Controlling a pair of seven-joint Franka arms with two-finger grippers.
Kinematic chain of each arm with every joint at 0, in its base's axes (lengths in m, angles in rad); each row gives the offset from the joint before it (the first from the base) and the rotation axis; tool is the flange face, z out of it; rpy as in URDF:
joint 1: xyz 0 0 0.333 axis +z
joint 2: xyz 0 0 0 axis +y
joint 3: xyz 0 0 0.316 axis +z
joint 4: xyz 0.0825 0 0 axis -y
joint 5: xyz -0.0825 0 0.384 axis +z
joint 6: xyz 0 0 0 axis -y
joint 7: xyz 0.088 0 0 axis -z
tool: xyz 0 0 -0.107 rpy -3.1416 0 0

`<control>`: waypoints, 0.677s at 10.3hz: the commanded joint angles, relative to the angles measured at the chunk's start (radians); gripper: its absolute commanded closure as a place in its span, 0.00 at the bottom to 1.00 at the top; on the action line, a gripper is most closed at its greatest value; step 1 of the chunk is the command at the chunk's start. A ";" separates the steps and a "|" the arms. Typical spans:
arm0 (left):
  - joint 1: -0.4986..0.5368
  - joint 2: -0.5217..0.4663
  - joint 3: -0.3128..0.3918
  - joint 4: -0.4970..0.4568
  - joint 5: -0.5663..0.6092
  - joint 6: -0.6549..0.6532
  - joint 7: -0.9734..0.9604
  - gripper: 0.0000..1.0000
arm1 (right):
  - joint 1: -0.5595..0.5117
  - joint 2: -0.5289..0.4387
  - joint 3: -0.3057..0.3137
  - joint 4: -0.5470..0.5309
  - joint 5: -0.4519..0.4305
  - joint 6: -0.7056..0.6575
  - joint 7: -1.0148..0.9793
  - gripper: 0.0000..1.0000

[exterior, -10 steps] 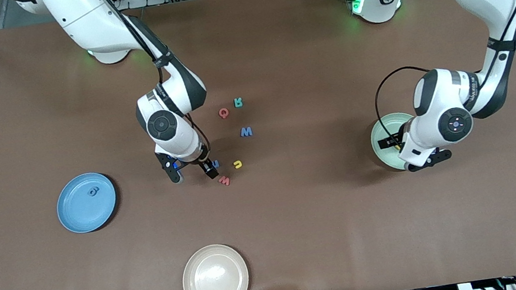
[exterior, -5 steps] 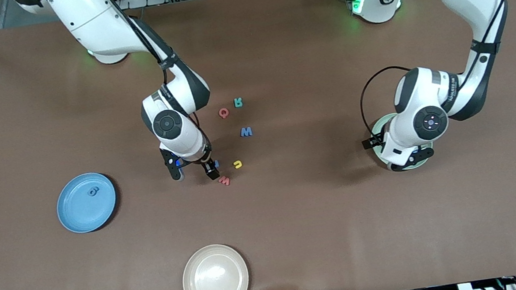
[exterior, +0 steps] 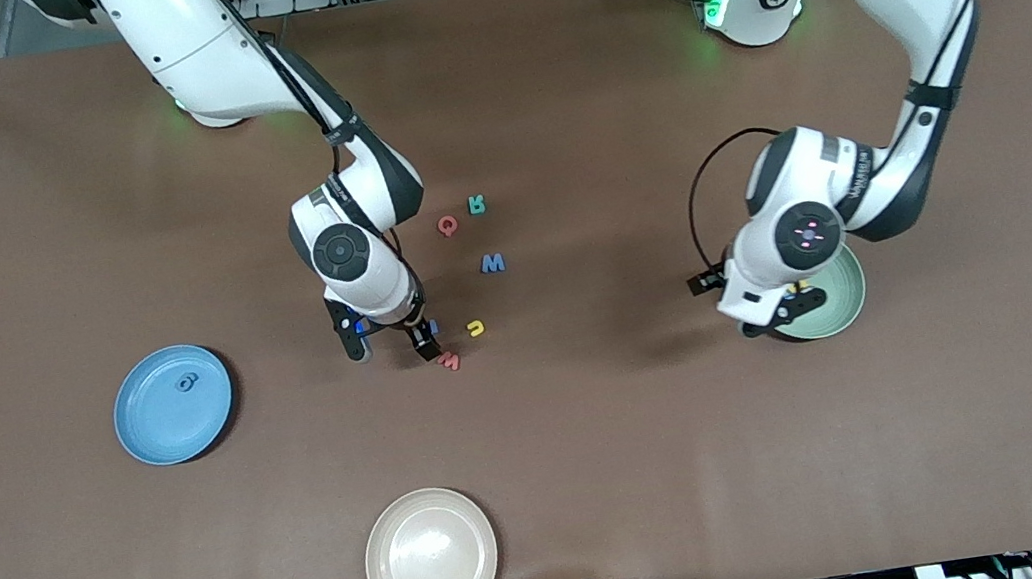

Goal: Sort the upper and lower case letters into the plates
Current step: 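Grasp blue m with the right gripper while the left gripper returns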

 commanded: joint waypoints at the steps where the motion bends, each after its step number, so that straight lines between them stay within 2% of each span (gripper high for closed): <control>1: -0.041 0.014 0.001 0.029 -0.009 0.001 -0.082 0.09 | 0.019 0.019 -0.012 0.013 0.005 0.010 0.023 0.00; 2: -0.066 0.020 0.001 0.040 -0.010 0.001 -0.115 0.10 | 0.019 0.019 -0.012 0.016 0.003 0.010 0.022 0.00; 3: -0.082 0.025 0.001 0.048 -0.010 0.001 -0.160 0.12 | 0.028 0.019 -0.014 0.013 -0.015 0.010 0.022 0.54; 4: -0.099 0.029 0.001 0.054 -0.010 0.001 -0.202 0.13 | 0.030 0.019 -0.015 0.012 -0.030 0.010 0.022 1.00; 7: -0.155 0.049 0.001 0.089 -0.033 0.001 -0.332 0.14 | 0.030 0.019 -0.015 0.010 -0.060 0.010 0.022 1.00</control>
